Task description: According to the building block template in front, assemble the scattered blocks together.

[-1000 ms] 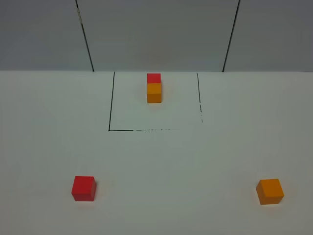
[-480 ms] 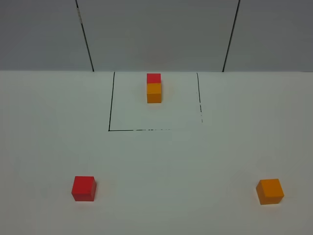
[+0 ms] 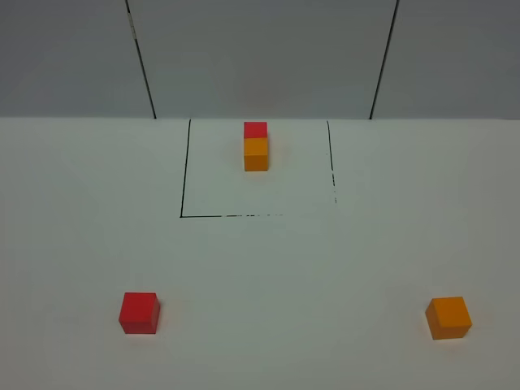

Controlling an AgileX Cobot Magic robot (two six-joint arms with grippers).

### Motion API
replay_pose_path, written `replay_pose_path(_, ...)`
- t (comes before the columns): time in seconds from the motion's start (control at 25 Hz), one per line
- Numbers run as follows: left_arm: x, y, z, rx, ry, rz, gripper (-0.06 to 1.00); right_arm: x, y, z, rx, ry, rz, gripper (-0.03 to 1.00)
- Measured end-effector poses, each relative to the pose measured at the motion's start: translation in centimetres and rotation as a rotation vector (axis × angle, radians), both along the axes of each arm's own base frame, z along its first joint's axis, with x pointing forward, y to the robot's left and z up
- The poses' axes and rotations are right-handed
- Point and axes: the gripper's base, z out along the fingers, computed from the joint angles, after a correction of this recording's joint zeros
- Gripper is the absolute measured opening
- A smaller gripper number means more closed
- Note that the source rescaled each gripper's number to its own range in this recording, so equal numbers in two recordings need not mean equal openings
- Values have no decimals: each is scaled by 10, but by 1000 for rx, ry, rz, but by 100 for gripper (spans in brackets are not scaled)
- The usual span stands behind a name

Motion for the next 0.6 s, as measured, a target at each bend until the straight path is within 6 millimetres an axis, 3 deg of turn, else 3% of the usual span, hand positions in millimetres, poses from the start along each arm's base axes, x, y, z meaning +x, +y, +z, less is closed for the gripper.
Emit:
replay_pose_path(0.2,3,0,0,-16,19,10,66,0,0,0,0,0,0,79)
replay_pose_path(0.32,14,0,2,-51,122,39,66,0,0,0,0,0,0,79)
replay_pose_path(0.6,74,-2,17,-45,446,58,66,0,0,0,0,0,0,79)
